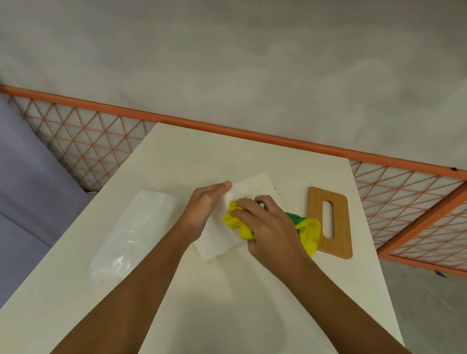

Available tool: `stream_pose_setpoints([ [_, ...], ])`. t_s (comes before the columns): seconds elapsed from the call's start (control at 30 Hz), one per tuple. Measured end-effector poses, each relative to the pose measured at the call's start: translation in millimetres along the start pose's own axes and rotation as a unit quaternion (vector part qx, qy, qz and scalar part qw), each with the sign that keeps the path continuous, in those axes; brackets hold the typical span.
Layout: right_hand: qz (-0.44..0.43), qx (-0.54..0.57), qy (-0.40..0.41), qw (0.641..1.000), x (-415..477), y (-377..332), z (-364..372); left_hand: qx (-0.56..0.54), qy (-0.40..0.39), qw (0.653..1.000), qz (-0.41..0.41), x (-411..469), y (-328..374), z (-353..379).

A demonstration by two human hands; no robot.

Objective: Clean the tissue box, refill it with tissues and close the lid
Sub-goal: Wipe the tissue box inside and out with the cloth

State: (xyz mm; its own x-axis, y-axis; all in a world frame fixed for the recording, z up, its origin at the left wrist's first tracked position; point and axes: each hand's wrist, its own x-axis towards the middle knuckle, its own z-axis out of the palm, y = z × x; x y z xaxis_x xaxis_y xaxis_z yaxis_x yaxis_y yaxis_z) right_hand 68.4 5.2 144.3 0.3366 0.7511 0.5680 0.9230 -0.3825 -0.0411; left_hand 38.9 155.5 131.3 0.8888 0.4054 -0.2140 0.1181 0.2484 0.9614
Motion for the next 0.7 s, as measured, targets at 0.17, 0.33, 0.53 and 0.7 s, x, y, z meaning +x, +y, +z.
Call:
stream_pose_setpoints([
  [0.17, 0.141, 0.045, 0.026, 0.989, 22, 13, 10, 0.009, 0.007, 1.000, 0.001, -2, 2, 5],
  [0.33, 0.186, 0.106, 0.009, 0.977, 19, 5, 4, 0.039, -0.009, 0.999, 0.017, -5, 0, 10],
  [0.53, 0.307, 0.098, -0.017, 0.947, 20, 33, 2, 0.049, -0.003, 0.999, 0.004, -13, 1, 15],
  [0.7, 0.194, 0.105, -0.016, 0.975, 3, 6, 3, 0.048, 0.017, 0.999, 0.020, -12, 0, 12],
])
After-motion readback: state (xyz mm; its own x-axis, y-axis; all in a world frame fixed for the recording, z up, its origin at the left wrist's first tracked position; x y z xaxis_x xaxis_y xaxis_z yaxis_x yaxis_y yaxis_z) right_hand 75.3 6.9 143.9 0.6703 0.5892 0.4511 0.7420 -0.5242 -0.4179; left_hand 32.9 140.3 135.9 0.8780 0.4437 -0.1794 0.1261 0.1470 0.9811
